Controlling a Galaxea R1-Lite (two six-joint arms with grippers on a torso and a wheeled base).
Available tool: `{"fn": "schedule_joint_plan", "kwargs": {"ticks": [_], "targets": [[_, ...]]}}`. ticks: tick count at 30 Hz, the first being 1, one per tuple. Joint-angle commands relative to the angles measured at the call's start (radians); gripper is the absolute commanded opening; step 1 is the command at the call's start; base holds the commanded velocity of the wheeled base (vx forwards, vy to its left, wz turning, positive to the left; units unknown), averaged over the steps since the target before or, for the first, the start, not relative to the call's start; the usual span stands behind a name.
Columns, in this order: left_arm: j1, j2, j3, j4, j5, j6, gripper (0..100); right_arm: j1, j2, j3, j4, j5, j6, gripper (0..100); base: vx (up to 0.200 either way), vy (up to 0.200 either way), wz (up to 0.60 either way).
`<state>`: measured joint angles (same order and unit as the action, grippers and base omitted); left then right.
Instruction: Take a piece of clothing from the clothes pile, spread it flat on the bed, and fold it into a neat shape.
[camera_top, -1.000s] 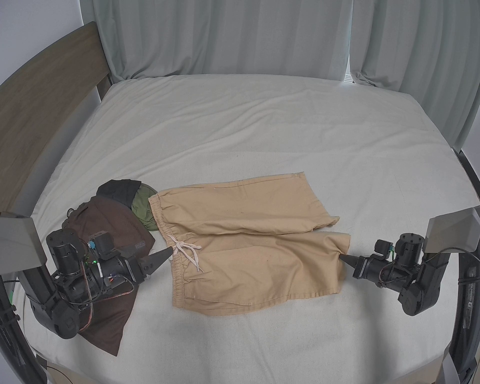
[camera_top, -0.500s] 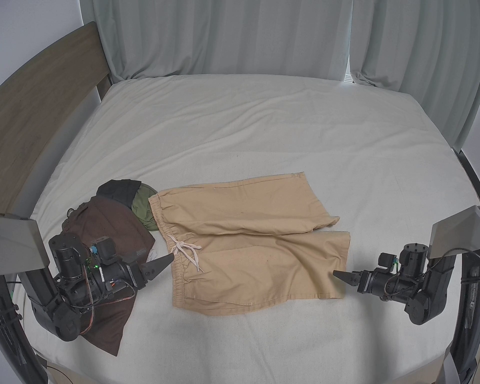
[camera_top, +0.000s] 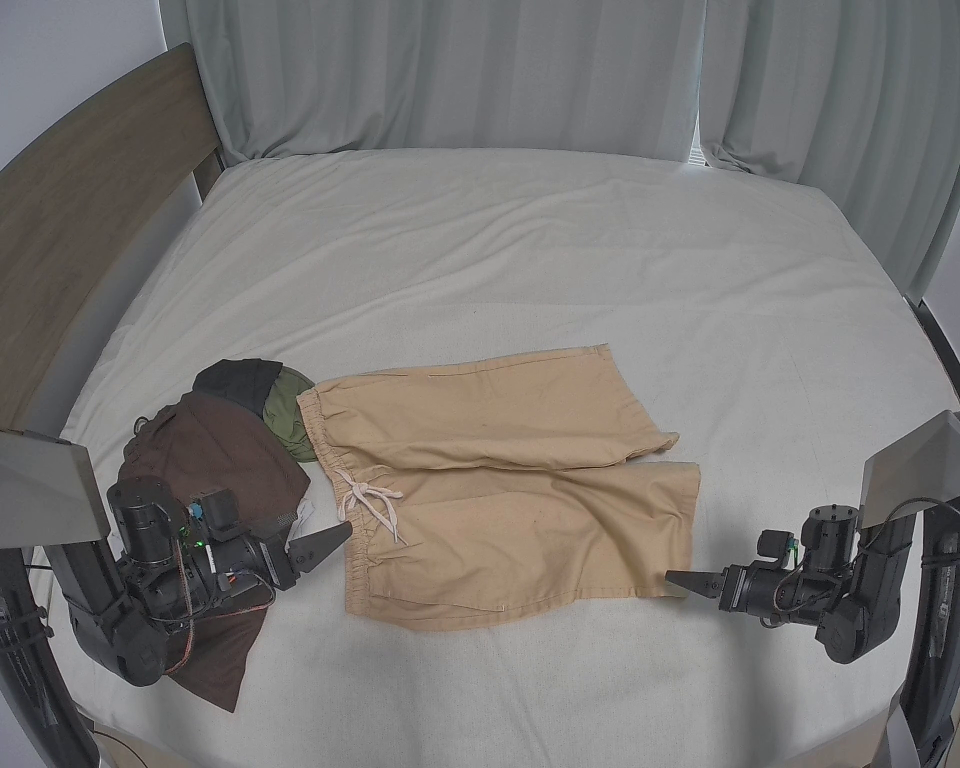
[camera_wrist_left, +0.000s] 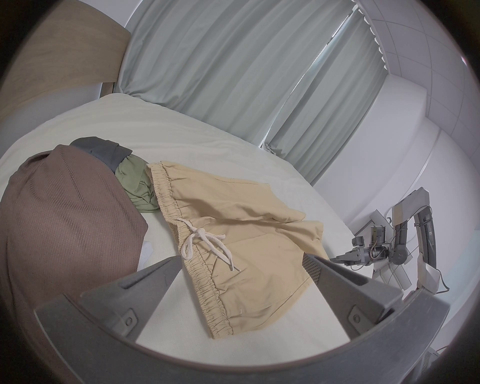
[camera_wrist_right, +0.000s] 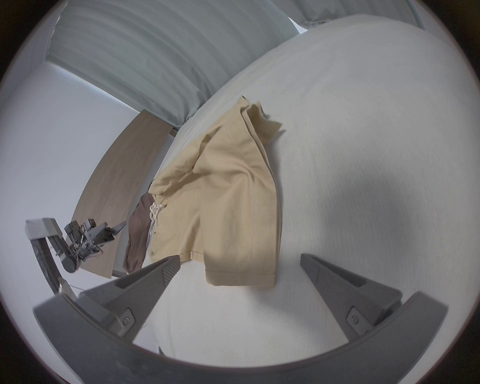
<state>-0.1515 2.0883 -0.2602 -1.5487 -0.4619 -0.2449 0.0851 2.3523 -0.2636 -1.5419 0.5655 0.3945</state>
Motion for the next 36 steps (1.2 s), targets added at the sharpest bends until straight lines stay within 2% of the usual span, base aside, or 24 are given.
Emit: {"fn": "schedule_joint_plan", "kwargs": {"ticks": [1,9,17,24,29,31,36], "targets": [[0.000,0.006,-0.001,-0.001,0.000,-0.001,100,0.013,0.030,0.003,0.000,0.004,0.043,100,0.000,0.000,0.00],[0.001,0.007,-0.004,-0.001,0.000,-0.001,100,0.045,0.081,-0.036,0.000,0.011,0.101,100,0.000,0.000,0.00],[0.004,0.006,-0.005,-0.001,0.000,-0.001,100,0.085,0.097,-0.083,-0.003,0.011,0.208,100,0.000,0.000,0.00],[0.007,0.003,-0.010,-0.002,0.000,-0.001,100,0.076,0.016,-0.051,-0.001,0.011,0.225,100,0.000,0.000,0.00],[0.007,0.001,-0.010,-0.001,0.000,0.001,100,0.071,-0.084,-0.034,-0.001,0.011,0.299,100,0.000,0.000,0.00],[0.007,0.001,-0.010,-0.002,0.000,-0.001,100,0.071,-0.087,-0.034,-0.001,0.011,0.300,100,0.000,0.000,0.00],[0.007,-0.001,-0.010,-0.001,0.000,0.001,100,0.028,-0.133,-0.017,-0.001,0.013,0.316,100,0.000,0.000,0.00]]}}
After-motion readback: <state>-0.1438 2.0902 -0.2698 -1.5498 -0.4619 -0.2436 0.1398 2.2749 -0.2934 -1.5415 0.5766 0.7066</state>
